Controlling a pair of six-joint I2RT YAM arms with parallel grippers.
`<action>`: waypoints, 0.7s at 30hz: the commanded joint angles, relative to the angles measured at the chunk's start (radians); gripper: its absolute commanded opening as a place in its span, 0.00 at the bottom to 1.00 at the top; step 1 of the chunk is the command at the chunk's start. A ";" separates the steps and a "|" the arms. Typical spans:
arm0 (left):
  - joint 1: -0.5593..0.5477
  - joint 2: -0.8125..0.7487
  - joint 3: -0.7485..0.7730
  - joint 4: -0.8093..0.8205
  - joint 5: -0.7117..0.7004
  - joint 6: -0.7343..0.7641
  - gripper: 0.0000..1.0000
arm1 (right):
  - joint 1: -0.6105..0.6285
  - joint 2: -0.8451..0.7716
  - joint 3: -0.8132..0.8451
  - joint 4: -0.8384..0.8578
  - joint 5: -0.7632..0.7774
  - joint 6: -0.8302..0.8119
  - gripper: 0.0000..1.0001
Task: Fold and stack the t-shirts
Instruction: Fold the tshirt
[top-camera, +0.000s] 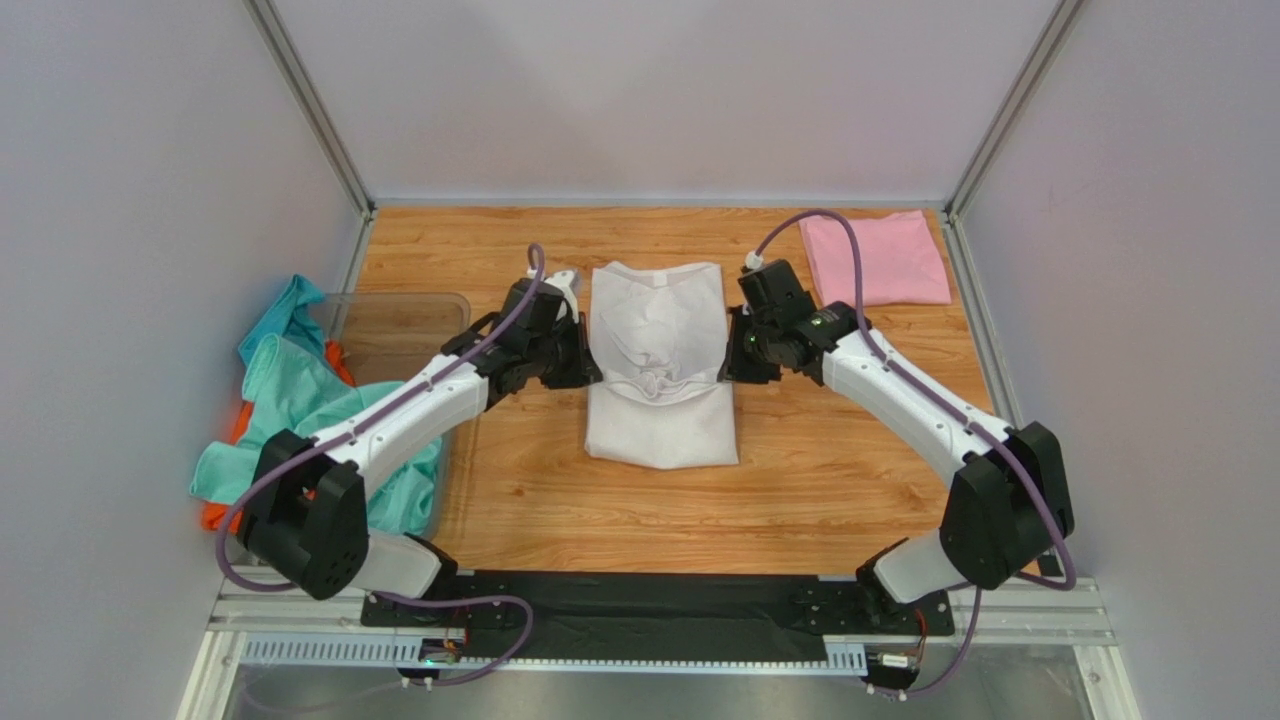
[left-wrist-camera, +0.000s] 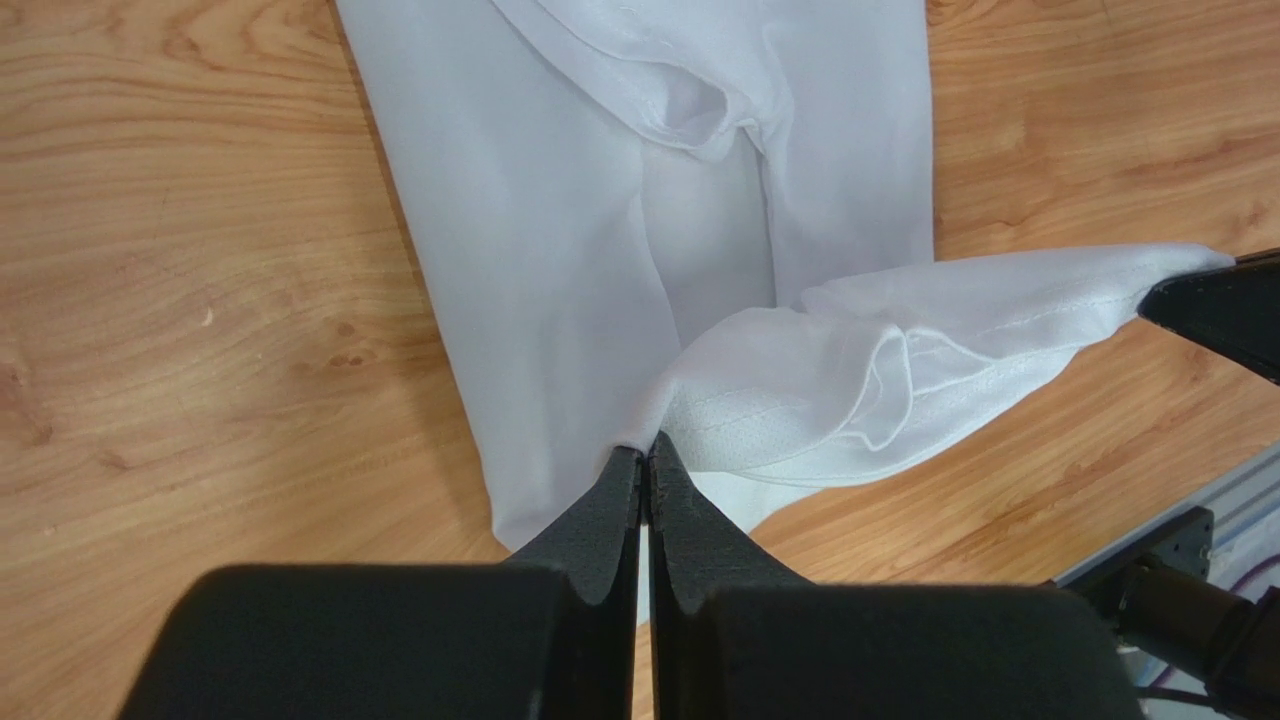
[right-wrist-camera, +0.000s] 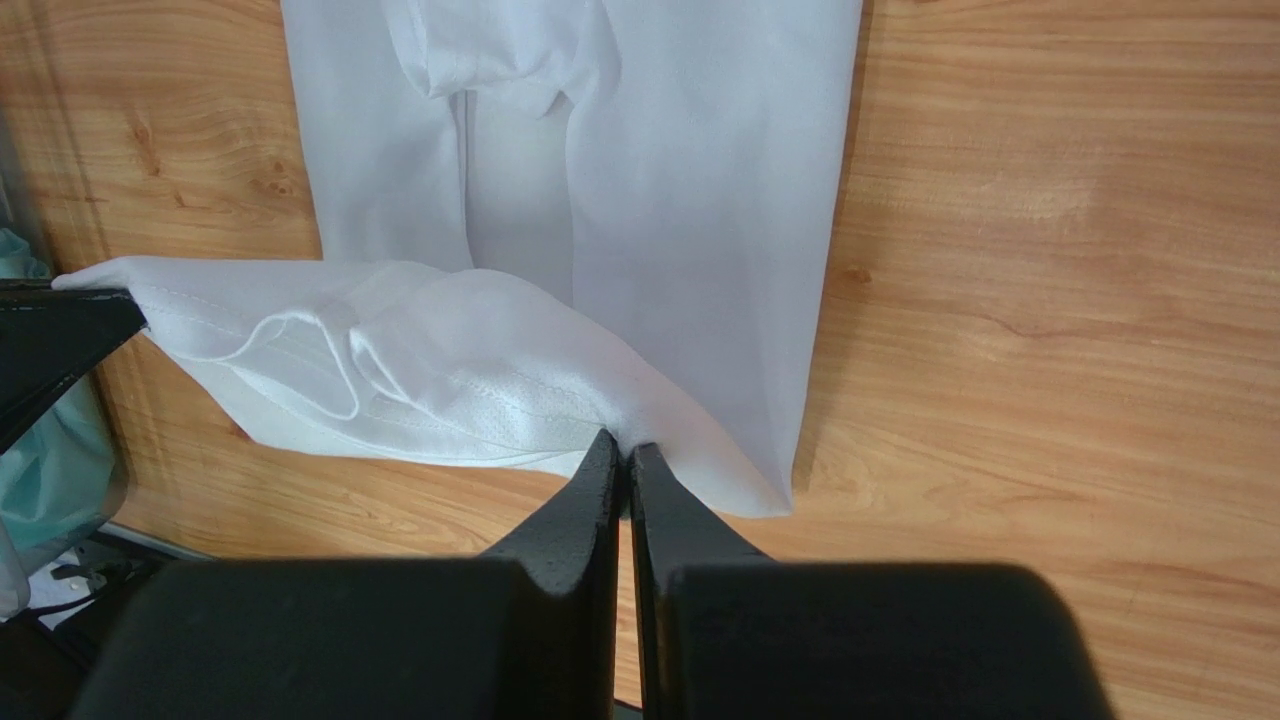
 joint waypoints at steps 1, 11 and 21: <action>0.035 0.039 0.058 0.072 0.073 0.067 0.00 | -0.024 0.048 0.063 0.054 -0.036 -0.038 0.00; 0.104 0.253 0.190 0.061 0.257 0.170 0.00 | -0.078 0.181 0.116 0.086 -0.102 -0.050 0.00; 0.147 0.355 0.212 0.057 0.277 0.159 0.00 | -0.126 0.301 0.146 0.118 -0.148 -0.061 0.02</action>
